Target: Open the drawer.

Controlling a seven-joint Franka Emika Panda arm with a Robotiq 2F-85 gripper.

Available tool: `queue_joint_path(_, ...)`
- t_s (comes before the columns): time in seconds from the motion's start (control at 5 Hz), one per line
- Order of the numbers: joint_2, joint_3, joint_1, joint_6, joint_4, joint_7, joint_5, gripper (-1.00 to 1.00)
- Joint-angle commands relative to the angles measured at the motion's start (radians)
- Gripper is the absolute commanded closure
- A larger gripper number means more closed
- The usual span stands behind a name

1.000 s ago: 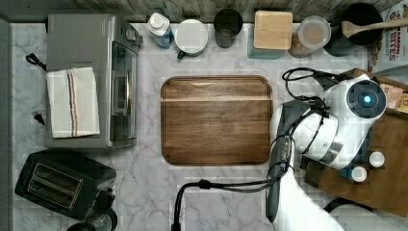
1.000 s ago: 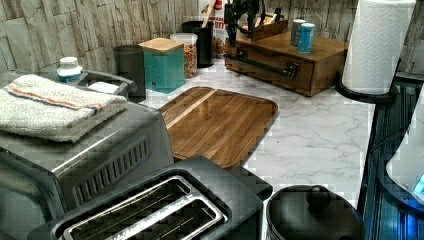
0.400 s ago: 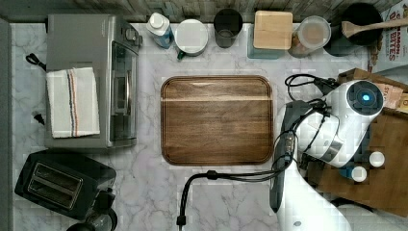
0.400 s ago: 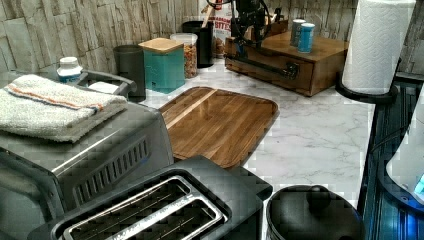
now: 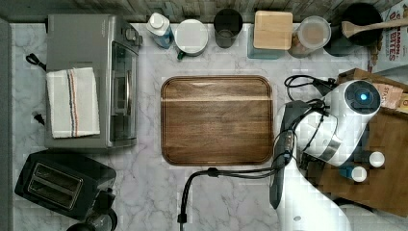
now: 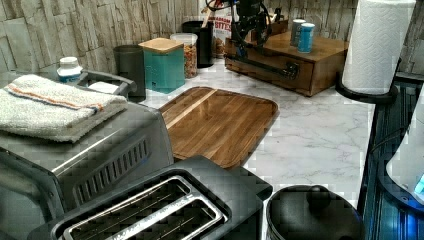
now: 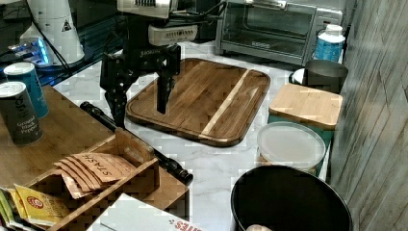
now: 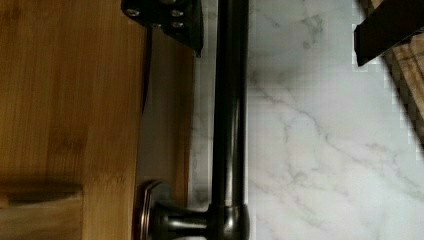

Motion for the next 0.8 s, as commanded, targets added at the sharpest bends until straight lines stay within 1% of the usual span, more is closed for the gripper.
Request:
queue_joint_path(0.2,0.026,-0.003,-0.07,0.137,0.003,-0.012,0.109,-1.0)
queue_joint_path(0.4,0.055,0.012,-0.079,0.134,0.002,-0.002,0.145,-1.0)
queue_joint_path(0.8,0.095,0.015,-0.089,0.138,-0.009,-0.057,0.182,-1.0)
